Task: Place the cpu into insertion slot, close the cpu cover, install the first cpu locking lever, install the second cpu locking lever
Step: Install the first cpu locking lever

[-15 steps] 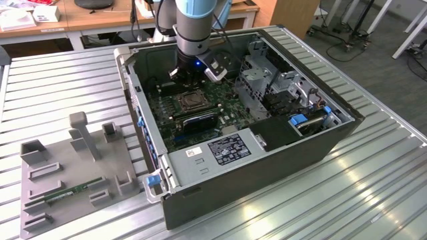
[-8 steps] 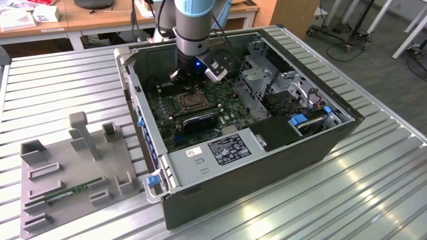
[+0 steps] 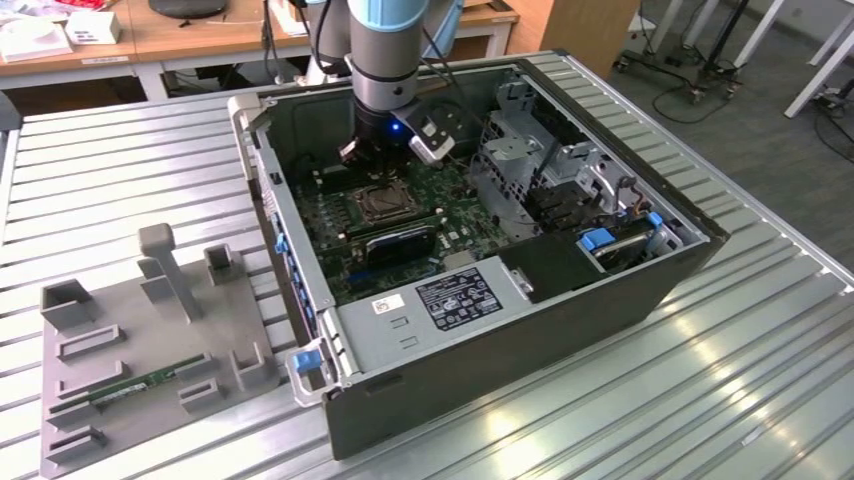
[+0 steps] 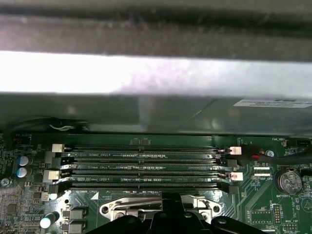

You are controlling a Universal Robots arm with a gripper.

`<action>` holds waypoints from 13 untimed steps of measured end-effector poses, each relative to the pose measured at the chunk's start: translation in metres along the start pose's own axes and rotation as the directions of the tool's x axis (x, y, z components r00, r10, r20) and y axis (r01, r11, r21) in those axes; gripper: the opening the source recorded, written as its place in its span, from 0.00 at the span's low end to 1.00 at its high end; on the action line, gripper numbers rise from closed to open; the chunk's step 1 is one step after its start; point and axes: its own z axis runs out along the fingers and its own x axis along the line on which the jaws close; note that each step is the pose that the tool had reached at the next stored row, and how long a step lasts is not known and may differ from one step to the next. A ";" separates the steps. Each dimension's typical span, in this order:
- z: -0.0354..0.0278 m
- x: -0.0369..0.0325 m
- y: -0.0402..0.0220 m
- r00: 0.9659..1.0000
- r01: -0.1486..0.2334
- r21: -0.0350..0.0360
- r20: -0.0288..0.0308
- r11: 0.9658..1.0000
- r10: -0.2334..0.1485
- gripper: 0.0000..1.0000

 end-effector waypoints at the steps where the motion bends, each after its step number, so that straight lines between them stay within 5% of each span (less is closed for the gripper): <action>1: -0.0003 -0.0001 0.0001 1.000 0.000 0.000 0.000 1.000 0.000 0.11; 13: -0.0096 -0.0008 0.0016 1.000 0.000 -0.002 0.000 1.000 0.000 0.11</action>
